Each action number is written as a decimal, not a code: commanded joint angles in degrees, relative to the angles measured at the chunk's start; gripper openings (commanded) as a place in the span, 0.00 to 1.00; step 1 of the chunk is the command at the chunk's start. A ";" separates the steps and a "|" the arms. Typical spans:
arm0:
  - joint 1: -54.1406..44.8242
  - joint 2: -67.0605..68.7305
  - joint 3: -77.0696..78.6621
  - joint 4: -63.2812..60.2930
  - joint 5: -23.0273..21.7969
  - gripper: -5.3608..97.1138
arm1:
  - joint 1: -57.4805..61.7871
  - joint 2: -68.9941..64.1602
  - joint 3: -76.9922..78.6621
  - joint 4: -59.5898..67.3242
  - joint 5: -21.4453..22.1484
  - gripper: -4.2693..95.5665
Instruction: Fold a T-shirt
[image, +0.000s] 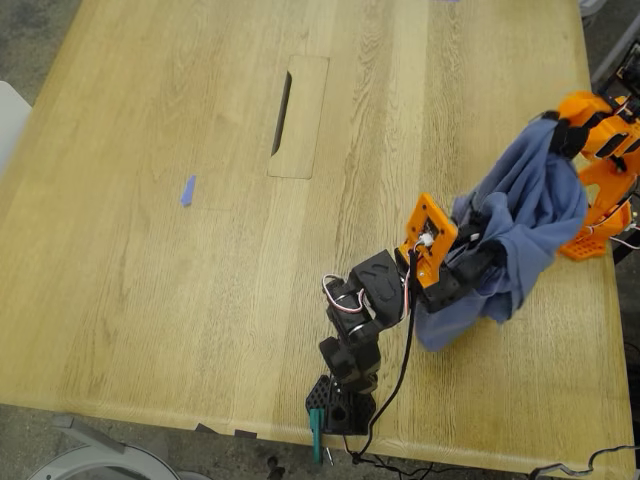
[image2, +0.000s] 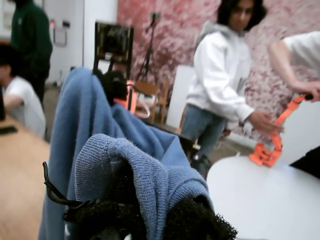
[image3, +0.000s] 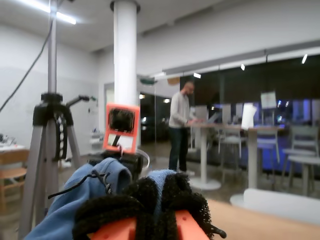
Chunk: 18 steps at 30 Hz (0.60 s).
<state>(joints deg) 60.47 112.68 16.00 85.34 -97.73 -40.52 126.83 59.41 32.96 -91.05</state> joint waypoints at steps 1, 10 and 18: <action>-1.76 4.75 4.48 0.97 -1.85 0.05 | 0.97 5.45 4.57 0.70 1.32 0.04; -7.82 21.80 35.16 0.97 -2.55 0.05 | 4.57 17.75 26.98 -3.96 4.31 0.04; -21.53 35.68 61.96 -2.02 -1.93 0.05 | 16.61 25.14 45.79 -8.26 6.94 0.04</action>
<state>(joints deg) 43.33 143.26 71.37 85.87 -99.67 -26.37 149.68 102.92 27.42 -84.73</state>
